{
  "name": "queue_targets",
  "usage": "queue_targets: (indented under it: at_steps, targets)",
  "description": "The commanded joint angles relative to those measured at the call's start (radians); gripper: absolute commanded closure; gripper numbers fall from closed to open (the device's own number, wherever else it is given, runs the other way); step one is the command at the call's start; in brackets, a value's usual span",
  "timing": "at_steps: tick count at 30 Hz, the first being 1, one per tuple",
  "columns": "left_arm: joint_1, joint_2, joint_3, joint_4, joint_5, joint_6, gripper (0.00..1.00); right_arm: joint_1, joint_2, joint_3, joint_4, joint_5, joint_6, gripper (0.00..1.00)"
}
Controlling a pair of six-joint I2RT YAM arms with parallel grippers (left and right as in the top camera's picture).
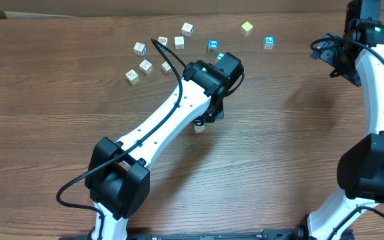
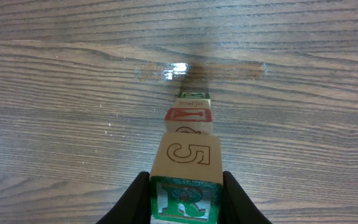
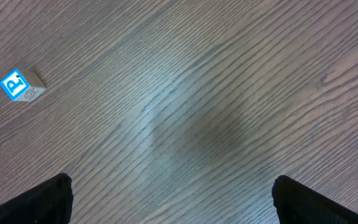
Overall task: Form a tower
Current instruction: 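Lower the held R block onto the top of the stack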
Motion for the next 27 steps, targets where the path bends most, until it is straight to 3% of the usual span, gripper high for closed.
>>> queue_targets:
  at_steps: [1,13,21,27]
  targets:
    - [0.004,0.009,-0.019,0.003,-0.002,0.008,0.8,-0.002,-0.006,0.005,0.003,0.003,0.0,0.0]
    - [0.003,0.023,-0.022,0.011,-0.002,0.008,0.79,-0.002,-0.006,0.005,0.003,0.003,0.0,0.0]
    - [0.003,0.023,-0.022,0.01,0.002,0.009,0.67,-0.002,-0.006,0.005,0.003,0.003,0.0,0.0]
    - [0.003,0.023,-0.022,0.011,0.002,0.009,0.65,-0.002,-0.006,0.005,0.003,0.003,0.0,0.0]
